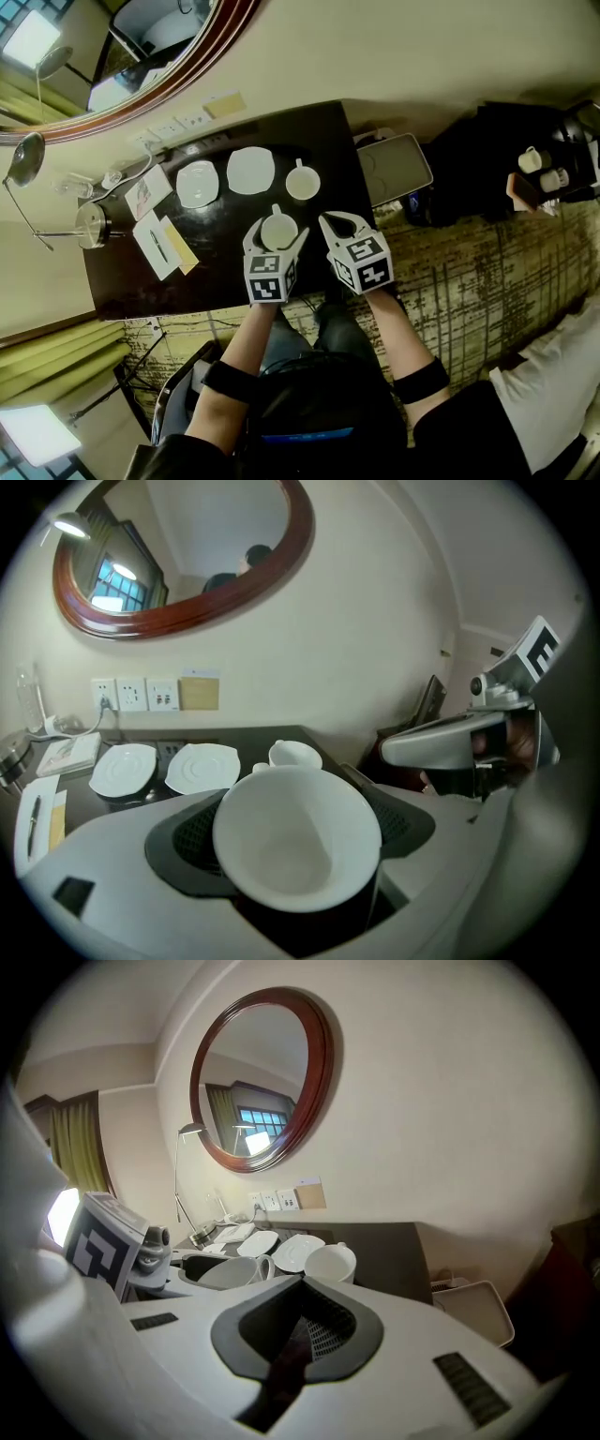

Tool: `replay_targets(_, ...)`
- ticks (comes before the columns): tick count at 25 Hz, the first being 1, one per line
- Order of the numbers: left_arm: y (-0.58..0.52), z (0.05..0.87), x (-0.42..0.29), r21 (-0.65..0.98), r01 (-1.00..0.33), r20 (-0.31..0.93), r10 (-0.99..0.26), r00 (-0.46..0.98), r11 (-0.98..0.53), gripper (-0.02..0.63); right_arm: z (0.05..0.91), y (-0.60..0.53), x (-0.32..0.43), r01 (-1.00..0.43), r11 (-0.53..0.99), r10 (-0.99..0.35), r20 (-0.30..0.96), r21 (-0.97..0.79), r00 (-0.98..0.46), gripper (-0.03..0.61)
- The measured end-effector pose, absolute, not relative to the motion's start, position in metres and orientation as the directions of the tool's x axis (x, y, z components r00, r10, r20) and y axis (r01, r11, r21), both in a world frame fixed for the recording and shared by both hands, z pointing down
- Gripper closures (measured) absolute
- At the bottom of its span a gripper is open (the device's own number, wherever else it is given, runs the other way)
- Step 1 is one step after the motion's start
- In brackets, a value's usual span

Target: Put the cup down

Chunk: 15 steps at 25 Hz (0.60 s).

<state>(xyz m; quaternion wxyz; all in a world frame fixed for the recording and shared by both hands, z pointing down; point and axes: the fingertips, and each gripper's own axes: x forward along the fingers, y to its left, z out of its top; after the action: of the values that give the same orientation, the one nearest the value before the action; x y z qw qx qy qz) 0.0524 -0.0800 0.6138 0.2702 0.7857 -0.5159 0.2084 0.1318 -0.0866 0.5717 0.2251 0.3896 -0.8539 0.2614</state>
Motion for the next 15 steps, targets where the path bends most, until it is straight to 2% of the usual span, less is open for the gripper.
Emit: replay_targets(15, -0.050, 0.657, 0.136, 0.164, -0.904, 0.613, -0.678, 0.406, -0.394, 0.179, 0.589, -0.074, 0.179, -0.780, 0.581, -0.529, 0.620, -0.234, -0.579, 0.578)
